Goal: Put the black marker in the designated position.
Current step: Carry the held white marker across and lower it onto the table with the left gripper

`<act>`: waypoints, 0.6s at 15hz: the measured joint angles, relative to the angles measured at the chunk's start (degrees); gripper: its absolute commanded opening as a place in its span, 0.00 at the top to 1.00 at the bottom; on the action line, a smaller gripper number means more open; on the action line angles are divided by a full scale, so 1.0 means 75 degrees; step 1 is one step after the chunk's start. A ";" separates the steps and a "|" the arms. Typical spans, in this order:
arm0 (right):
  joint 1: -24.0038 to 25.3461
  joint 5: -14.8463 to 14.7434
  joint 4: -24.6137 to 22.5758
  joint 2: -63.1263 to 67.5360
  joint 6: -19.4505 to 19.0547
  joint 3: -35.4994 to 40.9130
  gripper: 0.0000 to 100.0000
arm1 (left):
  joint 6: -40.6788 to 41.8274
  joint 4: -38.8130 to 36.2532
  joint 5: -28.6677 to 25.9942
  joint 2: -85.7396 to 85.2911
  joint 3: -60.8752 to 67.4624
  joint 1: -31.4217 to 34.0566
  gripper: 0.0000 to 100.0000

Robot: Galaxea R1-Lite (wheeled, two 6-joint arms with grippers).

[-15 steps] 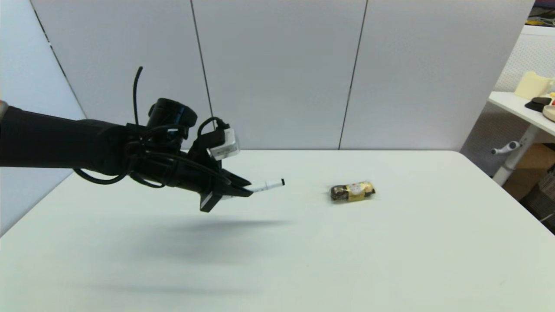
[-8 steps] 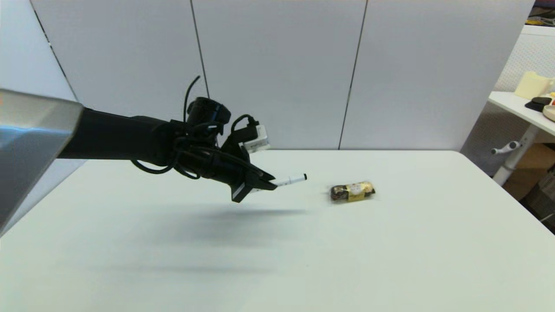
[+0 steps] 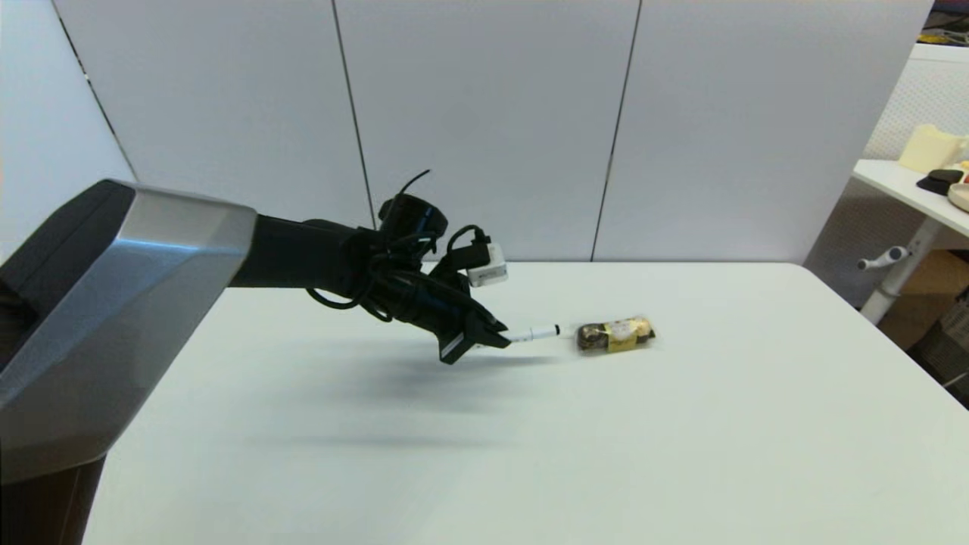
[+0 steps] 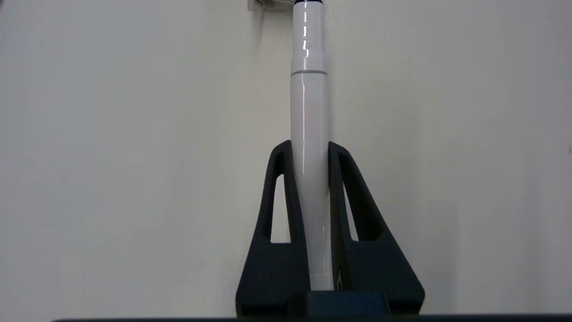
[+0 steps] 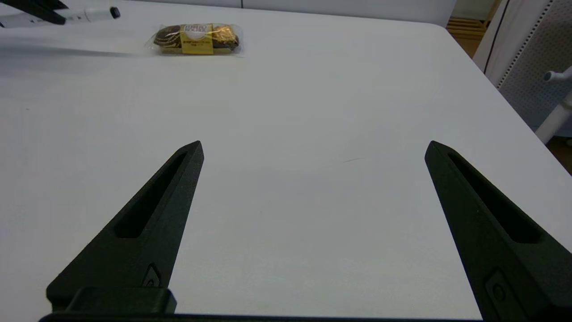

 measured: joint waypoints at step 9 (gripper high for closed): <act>0.0000 -0.0003 0.0003 0.0000 0.0002 0.0000 0.00 | 0.1055 0.0878 0.0085 0.0584 -0.0709 0.0041 1.00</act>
